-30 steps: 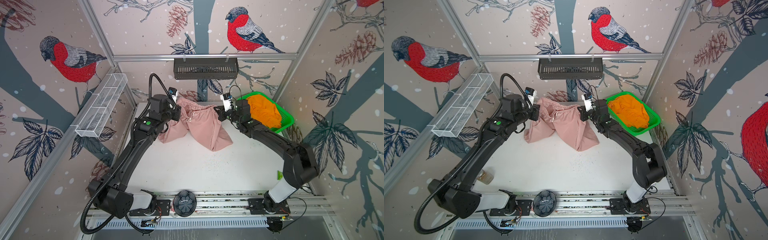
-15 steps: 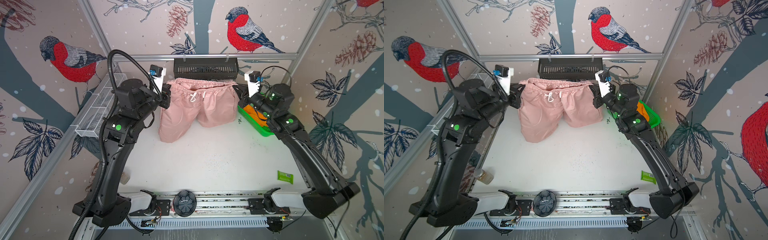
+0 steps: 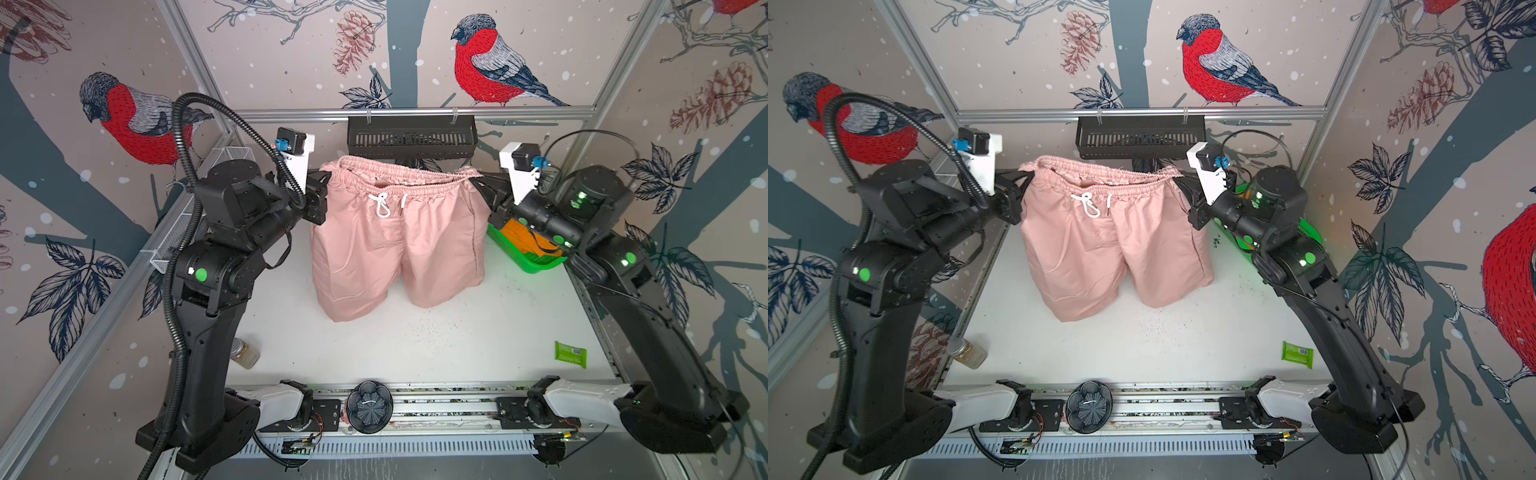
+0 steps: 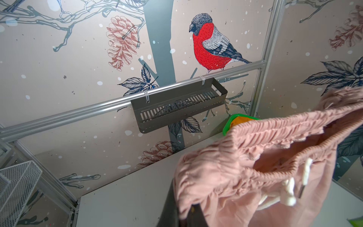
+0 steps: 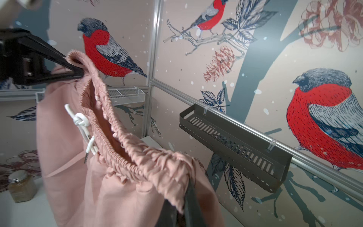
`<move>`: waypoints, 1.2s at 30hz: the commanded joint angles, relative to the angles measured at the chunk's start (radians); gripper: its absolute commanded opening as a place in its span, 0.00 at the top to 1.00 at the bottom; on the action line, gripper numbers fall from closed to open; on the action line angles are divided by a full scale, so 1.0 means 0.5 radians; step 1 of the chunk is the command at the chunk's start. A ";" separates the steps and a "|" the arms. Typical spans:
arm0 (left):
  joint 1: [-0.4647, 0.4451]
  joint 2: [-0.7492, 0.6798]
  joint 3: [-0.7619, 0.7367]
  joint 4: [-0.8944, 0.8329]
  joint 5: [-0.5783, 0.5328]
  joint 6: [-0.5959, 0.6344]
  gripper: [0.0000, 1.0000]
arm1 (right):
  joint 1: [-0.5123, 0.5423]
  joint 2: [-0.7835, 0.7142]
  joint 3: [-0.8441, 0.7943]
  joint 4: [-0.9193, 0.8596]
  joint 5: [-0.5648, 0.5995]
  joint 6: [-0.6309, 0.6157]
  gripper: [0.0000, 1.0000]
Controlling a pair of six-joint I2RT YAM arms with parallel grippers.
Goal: Fold and stack the shorts
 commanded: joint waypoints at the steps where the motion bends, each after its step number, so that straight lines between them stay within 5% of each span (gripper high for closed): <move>1: 0.006 -0.053 0.081 -0.220 0.052 -0.004 1.00 | 0.058 -0.052 0.111 -0.263 -0.005 0.026 1.00; 10: 0.006 -0.156 0.015 -0.325 0.018 -0.097 1.00 | 0.148 -0.246 -0.091 -0.280 0.025 0.140 1.00; 14: 0.006 -0.015 0.028 -0.378 -0.221 -0.163 1.00 | 0.131 -0.194 -0.228 -0.165 0.241 0.076 1.00; 17: 0.006 0.080 -0.170 -0.172 -0.377 -0.196 1.00 | 0.004 -0.089 -0.371 0.029 0.278 0.042 1.00; 21: 0.020 0.261 -0.499 0.216 -0.592 -0.167 1.00 | -0.329 0.138 -0.606 0.386 -0.048 0.158 1.00; 27: 0.269 0.533 -0.922 0.971 -0.333 -0.214 1.00 | -0.497 0.593 -0.839 0.985 -0.075 0.148 1.00; 31: 0.310 0.707 -0.733 0.921 -0.307 -0.140 1.00 | -0.507 0.812 -0.632 0.883 -0.247 0.123 1.00; 36: 0.310 0.548 -0.712 0.835 -0.079 -0.169 1.00 | -0.473 0.577 -0.573 0.730 -0.230 0.072 1.00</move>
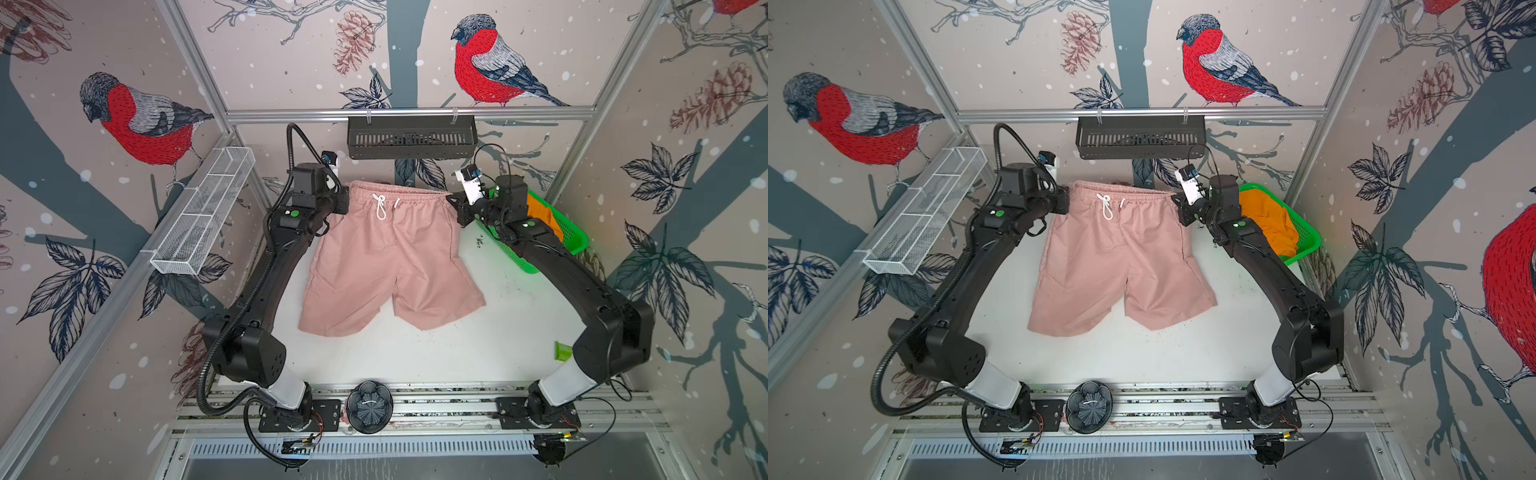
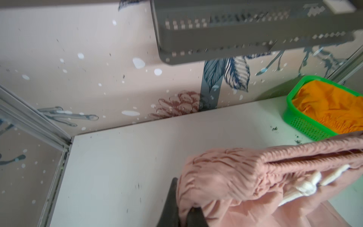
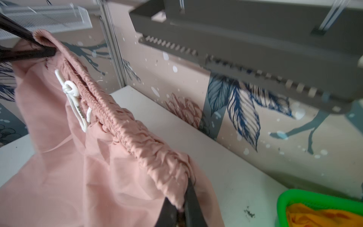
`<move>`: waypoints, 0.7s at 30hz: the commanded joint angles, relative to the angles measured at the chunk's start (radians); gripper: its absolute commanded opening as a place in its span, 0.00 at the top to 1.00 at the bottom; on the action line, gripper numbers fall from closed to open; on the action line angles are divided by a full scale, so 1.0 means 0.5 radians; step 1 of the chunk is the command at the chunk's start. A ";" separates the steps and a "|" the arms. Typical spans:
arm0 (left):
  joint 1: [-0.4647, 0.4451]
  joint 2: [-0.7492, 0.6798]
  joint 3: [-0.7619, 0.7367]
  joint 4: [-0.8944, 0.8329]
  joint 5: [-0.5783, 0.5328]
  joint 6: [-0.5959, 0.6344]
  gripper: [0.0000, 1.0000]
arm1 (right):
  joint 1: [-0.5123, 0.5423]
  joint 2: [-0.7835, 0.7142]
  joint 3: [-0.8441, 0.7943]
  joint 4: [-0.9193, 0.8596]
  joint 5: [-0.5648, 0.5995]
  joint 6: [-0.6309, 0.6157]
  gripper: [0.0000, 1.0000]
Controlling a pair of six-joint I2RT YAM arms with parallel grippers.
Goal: Fold and stack the shorts
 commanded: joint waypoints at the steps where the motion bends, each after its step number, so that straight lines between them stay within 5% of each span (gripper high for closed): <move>1: 0.015 -0.140 0.018 0.038 0.117 -0.030 1.00 | 0.008 -0.206 0.030 -0.011 0.014 -0.026 1.00; 12: 0.012 -0.657 0.354 -0.652 0.629 -0.191 1.00 | 0.325 -0.995 0.138 -0.532 -0.035 0.011 1.00; 21: 0.012 -0.659 0.796 -1.012 0.562 -0.217 1.00 | 0.510 -1.114 0.313 -0.762 0.127 -0.049 1.00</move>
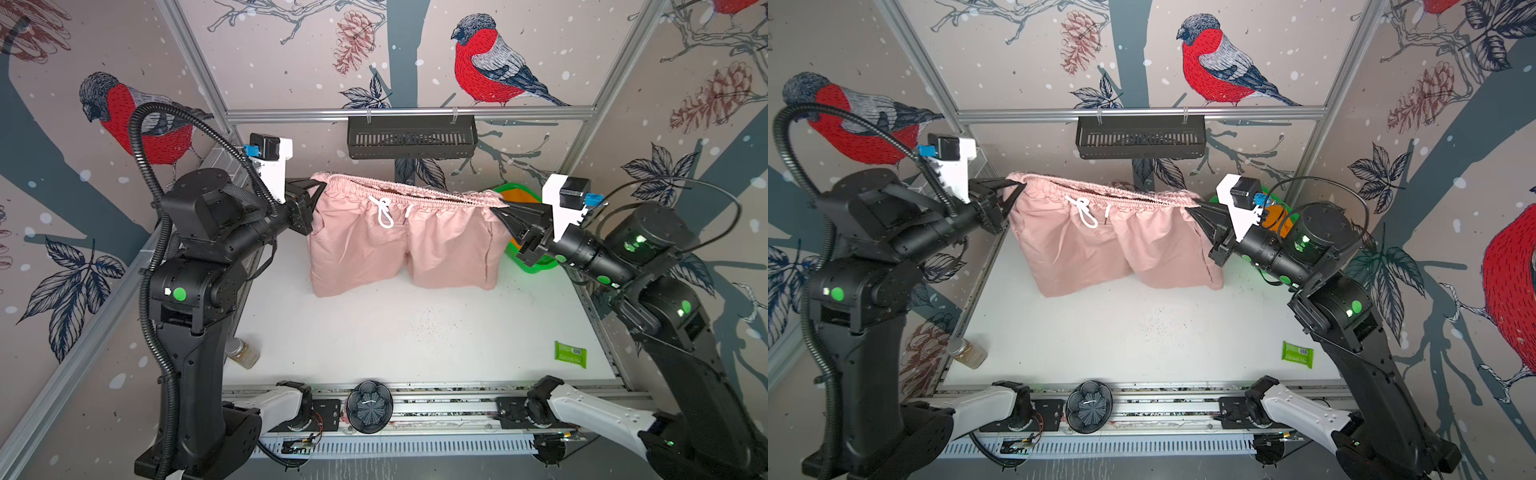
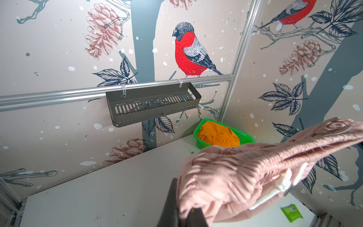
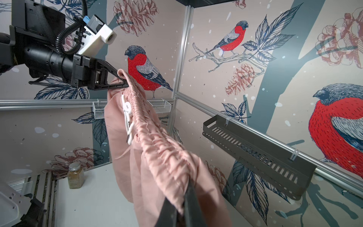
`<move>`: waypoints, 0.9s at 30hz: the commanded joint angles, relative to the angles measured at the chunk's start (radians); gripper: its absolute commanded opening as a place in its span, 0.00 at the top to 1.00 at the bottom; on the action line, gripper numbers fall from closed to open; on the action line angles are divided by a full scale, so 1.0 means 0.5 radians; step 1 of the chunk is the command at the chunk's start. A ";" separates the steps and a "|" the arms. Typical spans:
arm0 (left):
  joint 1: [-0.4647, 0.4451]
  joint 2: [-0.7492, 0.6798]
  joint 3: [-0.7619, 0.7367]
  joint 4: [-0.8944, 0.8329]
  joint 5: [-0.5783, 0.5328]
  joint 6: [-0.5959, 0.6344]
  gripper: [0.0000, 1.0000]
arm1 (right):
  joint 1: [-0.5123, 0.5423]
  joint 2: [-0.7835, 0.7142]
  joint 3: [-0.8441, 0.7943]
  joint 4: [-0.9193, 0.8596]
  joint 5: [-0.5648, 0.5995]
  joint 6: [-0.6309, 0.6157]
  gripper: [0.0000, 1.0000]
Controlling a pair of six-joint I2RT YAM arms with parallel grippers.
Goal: Fold and stack the shorts
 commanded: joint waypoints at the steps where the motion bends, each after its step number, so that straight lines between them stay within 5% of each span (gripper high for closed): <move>1: 0.011 0.049 0.067 -0.189 -0.144 -0.039 1.00 | 0.004 0.024 0.019 -0.043 0.114 -0.047 1.00; 6: 0.014 0.191 -0.131 -0.067 -0.391 -0.003 1.00 | -0.063 0.238 -0.071 0.020 0.357 -0.190 1.00; 13: 0.069 0.461 -0.785 0.847 -0.373 0.085 1.00 | -0.518 0.759 -0.394 0.712 0.139 -0.138 1.00; 20: 0.195 1.074 -0.881 1.305 -0.586 0.121 1.00 | -0.640 1.568 -0.318 1.182 -0.068 0.038 1.00; 27: 0.287 1.711 -0.614 1.564 -0.610 0.099 1.00 | -0.639 2.389 0.225 1.370 -0.148 0.216 1.00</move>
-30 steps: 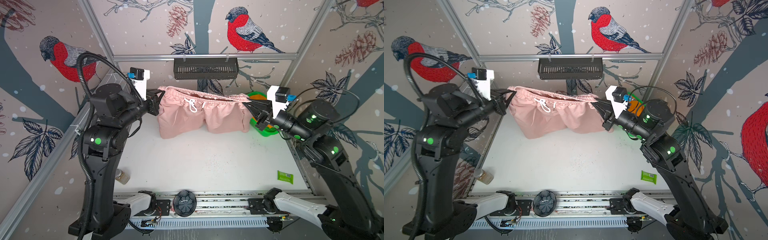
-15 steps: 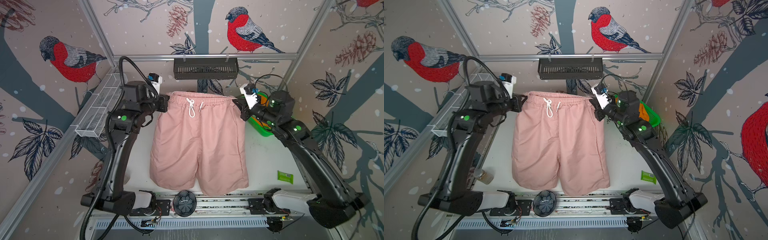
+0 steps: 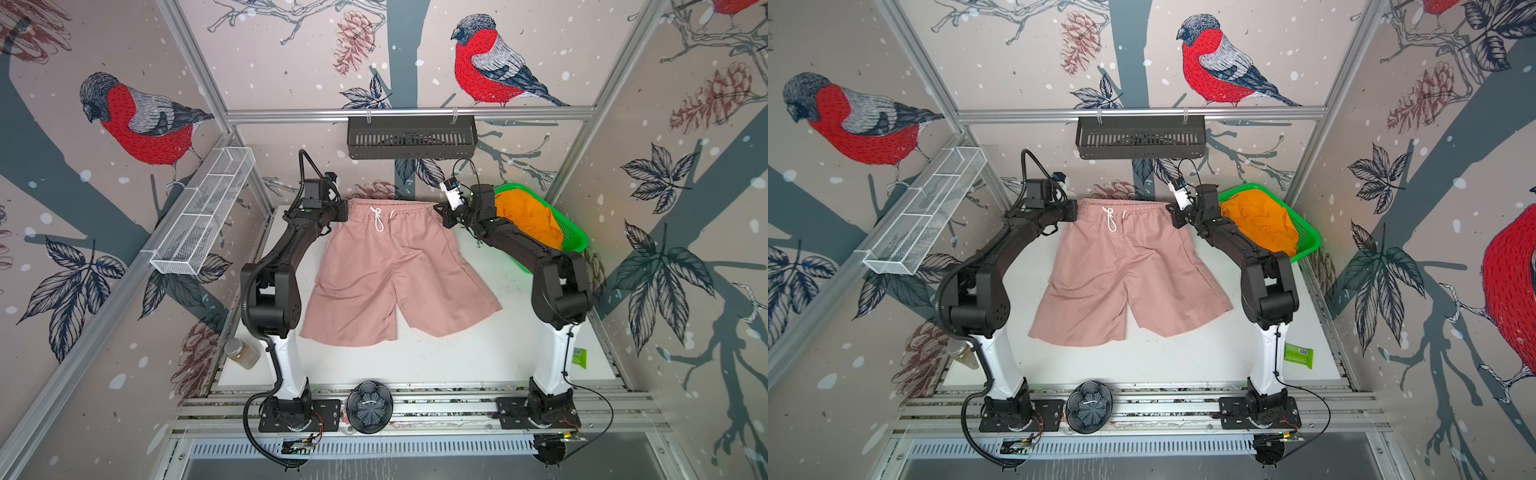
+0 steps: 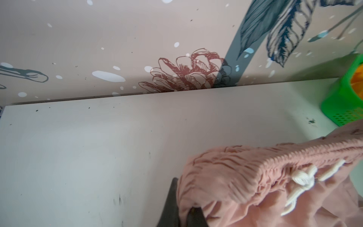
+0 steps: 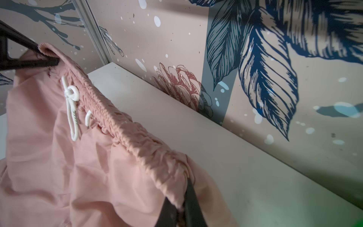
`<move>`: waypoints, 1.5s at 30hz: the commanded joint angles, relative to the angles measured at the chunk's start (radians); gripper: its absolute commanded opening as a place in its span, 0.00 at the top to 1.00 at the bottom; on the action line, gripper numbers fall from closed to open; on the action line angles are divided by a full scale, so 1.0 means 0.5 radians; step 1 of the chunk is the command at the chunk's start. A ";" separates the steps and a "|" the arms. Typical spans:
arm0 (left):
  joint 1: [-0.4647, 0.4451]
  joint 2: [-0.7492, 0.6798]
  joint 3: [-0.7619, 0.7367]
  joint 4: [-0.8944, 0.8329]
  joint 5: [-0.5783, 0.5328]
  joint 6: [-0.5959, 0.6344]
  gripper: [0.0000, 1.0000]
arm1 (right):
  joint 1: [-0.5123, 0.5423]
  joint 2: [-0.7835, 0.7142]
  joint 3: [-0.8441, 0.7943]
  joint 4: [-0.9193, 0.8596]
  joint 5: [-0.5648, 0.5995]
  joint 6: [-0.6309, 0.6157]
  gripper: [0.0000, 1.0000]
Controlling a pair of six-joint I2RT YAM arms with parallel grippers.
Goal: Fold and stack the shorts
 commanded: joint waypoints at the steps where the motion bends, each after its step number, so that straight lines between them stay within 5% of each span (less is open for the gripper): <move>1: 0.038 0.198 0.140 0.317 -0.217 0.020 1.00 | -0.017 0.252 0.223 0.226 0.043 0.163 1.00; 5: 0.050 0.471 0.382 0.318 -0.259 -0.026 0.95 | 0.006 0.607 0.584 0.264 0.073 0.279 0.90; 7: 0.060 0.578 0.490 0.315 -0.255 -0.040 0.51 | 0.026 0.808 0.846 0.223 0.088 0.326 0.74; 10: 0.081 0.716 0.693 0.208 -0.268 -0.073 0.02 | 0.051 1.030 1.181 0.155 0.111 0.375 0.51; 15: 0.085 0.707 0.852 -0.050 -0.290 -0.022 0.01 | 0.040 0.967 1.188 0.090 0.109 0.486 0.42; 19: 0.085 0.475 0.687 -0.304 -0.326 -0.204 0.01 | 0.059 0.518 0.537 0.116 0.129 0.504 0.42; 21: 0.083 0.328 0.541 -0.486 -0.129 -0.283 0.01 | 0.072 0.213 0.119 0.113 0.123 0.531 0.41; 32: -0.024 -0.746 -1.162 -0.312 0.299 -0.574 0.01 | 0.411 -0.898 -1.168 -0.532 0.468 0.675 0.39; 45: -0.419 -1.226 -2.038 -0.075 0.403 -0.710 0.02 | 0.668 -0.819 -1.428 -0.315 0.526 0.797 0.39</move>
